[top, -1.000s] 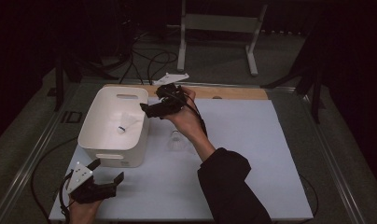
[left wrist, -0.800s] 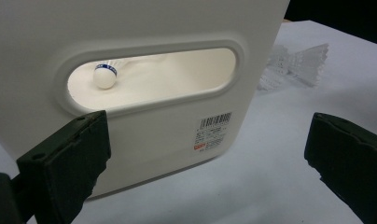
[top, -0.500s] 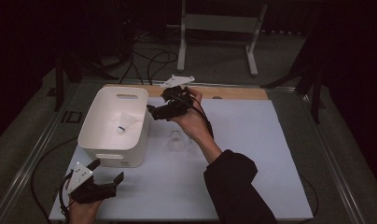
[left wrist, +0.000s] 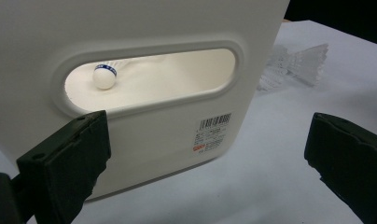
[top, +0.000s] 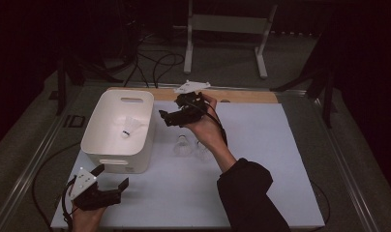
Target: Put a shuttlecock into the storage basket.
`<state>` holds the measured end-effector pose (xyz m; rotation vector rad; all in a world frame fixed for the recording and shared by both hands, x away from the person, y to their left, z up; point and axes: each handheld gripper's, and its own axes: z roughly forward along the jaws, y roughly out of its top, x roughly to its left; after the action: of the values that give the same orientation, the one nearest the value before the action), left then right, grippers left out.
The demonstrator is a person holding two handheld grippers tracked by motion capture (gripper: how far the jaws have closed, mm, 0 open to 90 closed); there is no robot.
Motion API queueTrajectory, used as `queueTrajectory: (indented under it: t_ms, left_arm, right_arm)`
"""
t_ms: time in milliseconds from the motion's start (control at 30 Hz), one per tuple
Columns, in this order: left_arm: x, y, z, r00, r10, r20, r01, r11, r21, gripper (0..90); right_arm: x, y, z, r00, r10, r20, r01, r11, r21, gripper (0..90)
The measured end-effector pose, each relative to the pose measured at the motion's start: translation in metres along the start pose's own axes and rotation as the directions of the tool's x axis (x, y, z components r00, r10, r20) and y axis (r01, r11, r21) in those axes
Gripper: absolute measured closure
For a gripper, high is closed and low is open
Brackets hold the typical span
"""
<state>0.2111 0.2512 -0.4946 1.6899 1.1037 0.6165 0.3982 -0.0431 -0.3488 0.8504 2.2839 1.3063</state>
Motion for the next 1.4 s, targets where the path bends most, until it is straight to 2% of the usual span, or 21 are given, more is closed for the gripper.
queueTrajectory:
  t_ms: [633,800,1400]
  left_arm:
    - [-0.001,0.0,0.0,1.0,0.0,0.001,0.0,1.0,0.0,1.0]
    - [-0.001,0.0,0.0,1.0,0.0,0.0,0.0,1.0,0.0,1.1]
    - [-0.001,0.0,0.0,1.0,0.003,-0.002,-0.003,1.0,0.001,1.0]
  right_arm:
    - [-0.006,-0.018,-0.008,0.9996,0.014,0.025,-0.014,1.0,0.009,8.8]
    - [-0.008,-0.023,-0.012,0.9995,0.002,0.032,-0.002,1.0,0.005,8.2]
    - [-0.02,-0.045,-0.026,0.9973,0.032,0.067,-0.033,0.999,0.004,8.2]
